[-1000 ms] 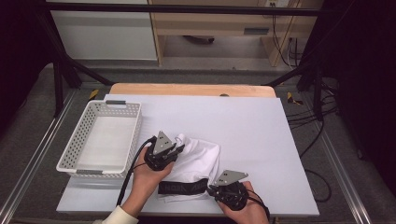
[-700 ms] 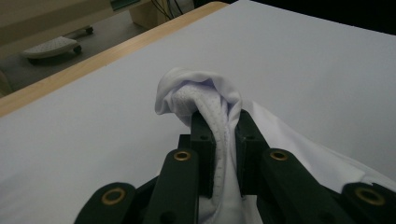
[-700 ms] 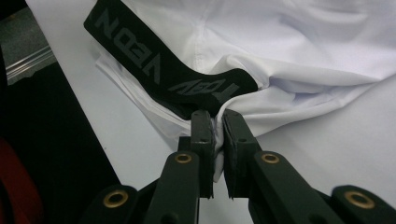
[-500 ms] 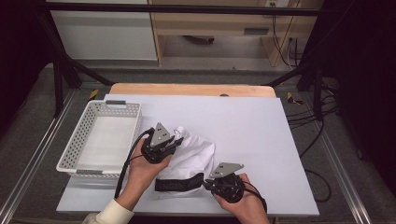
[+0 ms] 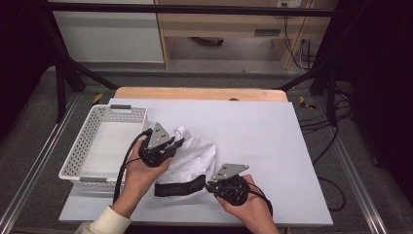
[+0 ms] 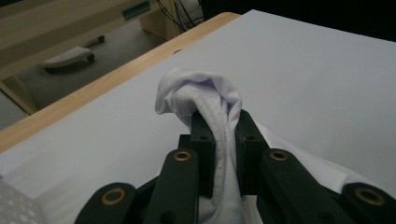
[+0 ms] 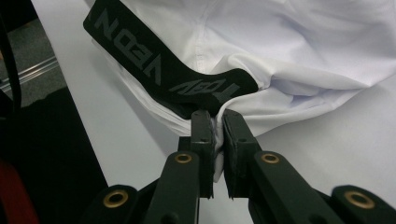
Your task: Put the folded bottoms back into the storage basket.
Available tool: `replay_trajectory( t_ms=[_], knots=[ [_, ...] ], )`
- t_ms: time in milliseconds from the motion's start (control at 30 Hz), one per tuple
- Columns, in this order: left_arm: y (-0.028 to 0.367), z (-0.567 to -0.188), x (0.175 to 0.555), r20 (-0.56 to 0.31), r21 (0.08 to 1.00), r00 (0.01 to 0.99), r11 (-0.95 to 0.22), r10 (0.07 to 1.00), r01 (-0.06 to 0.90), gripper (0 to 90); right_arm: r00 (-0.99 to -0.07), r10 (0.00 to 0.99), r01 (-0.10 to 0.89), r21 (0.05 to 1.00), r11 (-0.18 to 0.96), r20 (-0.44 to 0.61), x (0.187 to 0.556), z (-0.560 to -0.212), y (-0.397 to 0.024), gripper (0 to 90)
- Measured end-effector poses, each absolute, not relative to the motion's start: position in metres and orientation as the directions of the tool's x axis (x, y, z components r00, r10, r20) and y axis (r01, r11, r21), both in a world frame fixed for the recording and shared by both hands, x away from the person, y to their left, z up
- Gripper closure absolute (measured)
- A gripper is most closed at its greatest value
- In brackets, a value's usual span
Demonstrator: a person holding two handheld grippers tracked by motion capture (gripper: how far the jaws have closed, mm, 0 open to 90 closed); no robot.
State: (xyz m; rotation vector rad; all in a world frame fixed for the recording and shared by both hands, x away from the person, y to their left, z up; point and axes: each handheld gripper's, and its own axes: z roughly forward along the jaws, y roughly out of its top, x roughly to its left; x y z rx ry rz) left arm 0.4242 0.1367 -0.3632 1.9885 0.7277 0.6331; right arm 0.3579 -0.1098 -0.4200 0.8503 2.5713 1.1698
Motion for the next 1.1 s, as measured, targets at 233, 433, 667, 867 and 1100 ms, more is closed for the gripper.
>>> replay_trajectory(
  t_ms=[233,433,667,867,1100],
  knots=[
    [0.151,-0.349,0.427,0.169,0.879,0.680,-0.422,0.713,0.223,80.8,-0.826,0.559,0.407,0.759,0.509,0.069,0.363,-0.406,-0.108,84.3],
    [0.161,-0.340,0.432,0.160,0.887,0.670,-0.403,0.725,0.225,80.9,-0.830,0.552,0.400,0.780,0.482,0.084,0.370,-0.394,-0.107,84.4],
    [0.171,-0.329,0.437,0.174,0.891,0.653,-0.400,0.737,0.214,80.8,-0.831,0.548,0.398,0.785,0.475,0.090,0.379,-0.392,-0.099,84.3],
    [0.180,-0.321,0.440,0.184,0.895,0.631,-0.394,0.754,0.210,80.9,-0.847,0.527,0.370,0.797,0.477,0.078,0.388,-0.382,-0.091,84.4],
    [0.191,-0.318,0.443,0.178,0.898,0.607,-0.380,0.774,0.222,80.9,-0.855,0.514,0.361,0.798,0.482,0.077,0.397,-0.378,-0.083,84.3]
  ],
)
